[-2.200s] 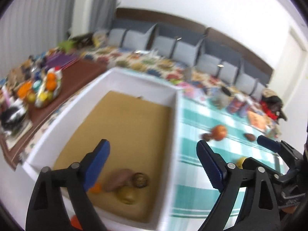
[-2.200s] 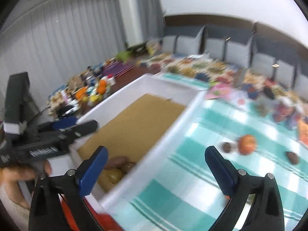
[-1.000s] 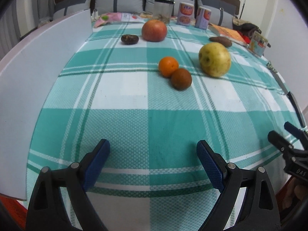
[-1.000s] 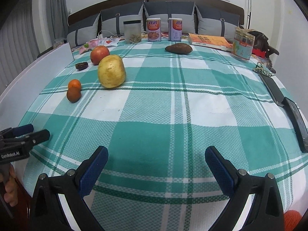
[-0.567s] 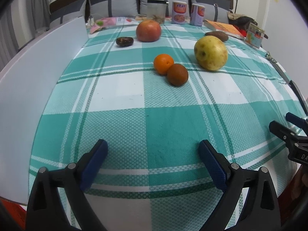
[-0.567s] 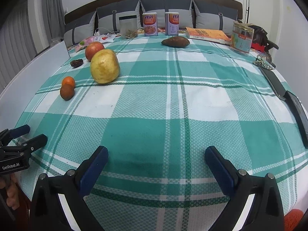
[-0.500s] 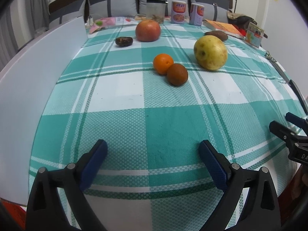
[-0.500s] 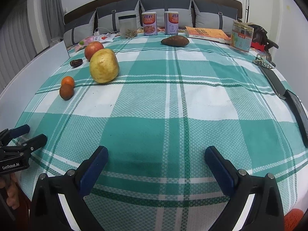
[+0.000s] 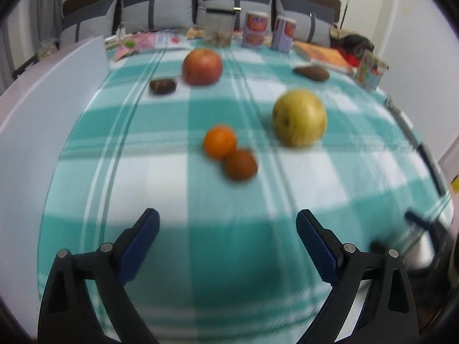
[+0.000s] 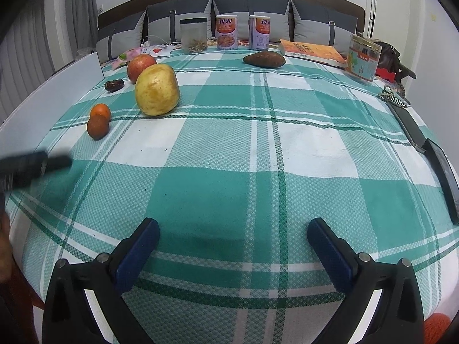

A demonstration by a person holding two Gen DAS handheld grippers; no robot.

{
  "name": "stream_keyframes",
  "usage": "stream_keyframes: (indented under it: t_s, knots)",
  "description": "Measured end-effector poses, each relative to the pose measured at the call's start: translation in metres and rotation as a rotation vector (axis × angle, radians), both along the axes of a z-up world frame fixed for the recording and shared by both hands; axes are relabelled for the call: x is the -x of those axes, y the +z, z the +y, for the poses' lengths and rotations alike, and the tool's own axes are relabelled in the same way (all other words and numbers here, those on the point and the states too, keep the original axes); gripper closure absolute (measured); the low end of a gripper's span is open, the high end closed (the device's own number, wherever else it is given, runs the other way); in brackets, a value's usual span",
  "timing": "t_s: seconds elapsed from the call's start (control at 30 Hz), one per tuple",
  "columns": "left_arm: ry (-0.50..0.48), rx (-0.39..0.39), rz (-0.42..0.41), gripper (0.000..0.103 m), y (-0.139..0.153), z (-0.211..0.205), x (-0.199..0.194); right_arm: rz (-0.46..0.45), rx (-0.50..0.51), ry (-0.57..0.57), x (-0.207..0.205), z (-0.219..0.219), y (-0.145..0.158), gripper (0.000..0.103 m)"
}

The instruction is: Organize fruits

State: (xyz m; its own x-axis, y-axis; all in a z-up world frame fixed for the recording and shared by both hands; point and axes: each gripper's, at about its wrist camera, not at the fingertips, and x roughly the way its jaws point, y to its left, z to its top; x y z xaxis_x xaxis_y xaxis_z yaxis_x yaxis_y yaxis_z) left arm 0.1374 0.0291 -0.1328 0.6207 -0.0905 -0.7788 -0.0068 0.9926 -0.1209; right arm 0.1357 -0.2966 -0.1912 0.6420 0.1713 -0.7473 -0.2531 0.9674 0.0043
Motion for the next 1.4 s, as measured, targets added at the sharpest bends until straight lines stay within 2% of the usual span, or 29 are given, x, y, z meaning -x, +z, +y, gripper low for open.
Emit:
stream_keyframes:
  t_s: [0.17, 0.27, 0.37, 0.43, 0.47, 0.5, 0.67, 0.87, 1.03, 1.23, 1.27, 1.33, 1.37, 1.4]
  knots:
    - [0.069, -0.02, 0.027, 0.01, -0.007, -0.002, -0.04, 0.002, -0.001, 0.004, 0.0, 0.0, 0.0, 0.0]
    - [0.098, -0.001, 0.071, 0.036, -0.019, 0.004, -0.05, 0.003, -0.002, 0.006, 0.0, -0.001, 0.0, 0.0]
    - [0.086, -0.028, 0.071, 0.037, -0.02, -0.001, -0.048, 0.003, -0.004, 0.007, 0.0, -0.001, 0.0, 0.0]
    - [0.067, -0.037, 0.069, 0.047, -0.021, -0.003, -0.047, 0.003, -0.004, 0.005, 0.0, -0.001, 0.0, 0.0]
    - [0.051, -0.039, 0.06, 0.063, -0.02, -0.005, -0.045, 0.002, -0.004, 0.005, -0.001, -0.001, 0.0, 0.0]
    - [0.034, -0.04, 0.058, 0.072, -0.02, -0.007, -0.043, 0.002, -0.004, 0.005, -0.001, -0.001, 0.0, 0.0]
    - [-0.001, -0.032, 0.071, 0.073, -0.014, -0.007, -0.034, 0.003, -0.007, 0.006, -0.001, -0.001, 0.0, 0.0]
    - [-0.036, -0.007, 0.084, 0.073, -0.002, 0.013, -0.008, 0.004, -0.011, 0.005, -0.001, -0.001, 0.0, 0.0]
    - [-0.004, 0.028, 0.11, 0.073, -0.003, 0.037, 0.015, 0.004, -0.009, 0.005, -0.001, 0.0, 0.0, 0.0]
    - [0.026, 0.025, 0.12, 0.072, -0.017, 0.044, 0.026, -0.007, -0.003, 0.007, 0.0, -0.001, -0.001, 0.0]
    - [0.025, 0.018, 0.106, 0.07, -0.017, 0.043, 0.027, -0.009, -0.004, 0.007, 0.001, -0.001, -0.001, 0.0]
    - [0.021, -0.008, 0.096, 0.055, -0.017, 0.042, 0.029, -0.009, -0.004, 0.011, 0.001, -0.001, -0.001, 0.0]
    - [0.023, -0.016, 0.091, 0.041, -0.017, 0.042, 0.03, -0.005, -0.005, 0.011, 0.001, -0.002, -0.001, 0.0]
    - [0.037, -0.023, 0.083, 0.033, -0.015, 0.045, 0.033, 0.002, -0.005, 0.009, 0.001, -0.002, 0.0, 0.0]
